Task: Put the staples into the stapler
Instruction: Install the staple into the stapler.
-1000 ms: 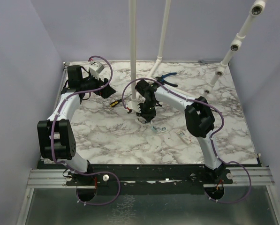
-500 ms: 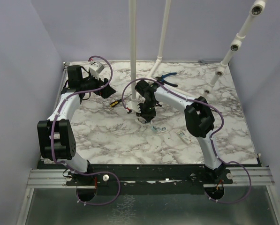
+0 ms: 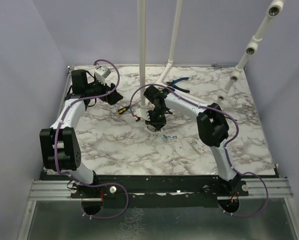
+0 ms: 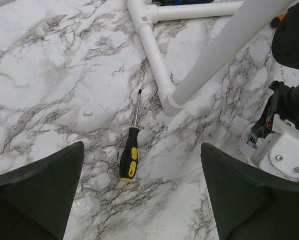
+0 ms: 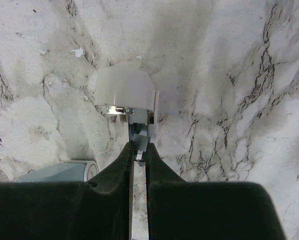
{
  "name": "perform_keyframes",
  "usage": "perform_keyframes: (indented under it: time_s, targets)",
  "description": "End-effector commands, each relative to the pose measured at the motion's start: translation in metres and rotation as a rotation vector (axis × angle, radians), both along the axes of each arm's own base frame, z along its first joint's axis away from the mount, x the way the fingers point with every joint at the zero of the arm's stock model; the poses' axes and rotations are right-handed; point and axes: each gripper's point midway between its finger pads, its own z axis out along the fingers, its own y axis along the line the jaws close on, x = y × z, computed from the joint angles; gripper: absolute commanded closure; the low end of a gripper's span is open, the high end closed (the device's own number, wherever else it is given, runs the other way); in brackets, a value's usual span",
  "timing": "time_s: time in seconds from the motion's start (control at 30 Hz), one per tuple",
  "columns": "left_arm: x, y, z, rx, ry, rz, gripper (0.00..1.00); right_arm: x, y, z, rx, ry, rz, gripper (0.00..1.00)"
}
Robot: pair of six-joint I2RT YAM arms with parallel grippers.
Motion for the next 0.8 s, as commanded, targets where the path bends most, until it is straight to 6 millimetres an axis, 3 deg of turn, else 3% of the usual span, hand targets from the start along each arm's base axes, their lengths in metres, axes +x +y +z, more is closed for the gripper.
perform_keyframes:
  time_s: [0.0, 0.77]
  targets:
    - [-0.004, 0.0, -0.001, -0.011, -0.001, -0.02, 0.01, -0.004, 0.0, -0.014, -0.022, 0.018, -0.004, 0.92]
    - [-0.006, -0.001, 0.002, -0.013, -0.007, -0.025, 0.01, -0.003, 0.003, 0.006, 0.011, -0.001, -0.042, 0.93]
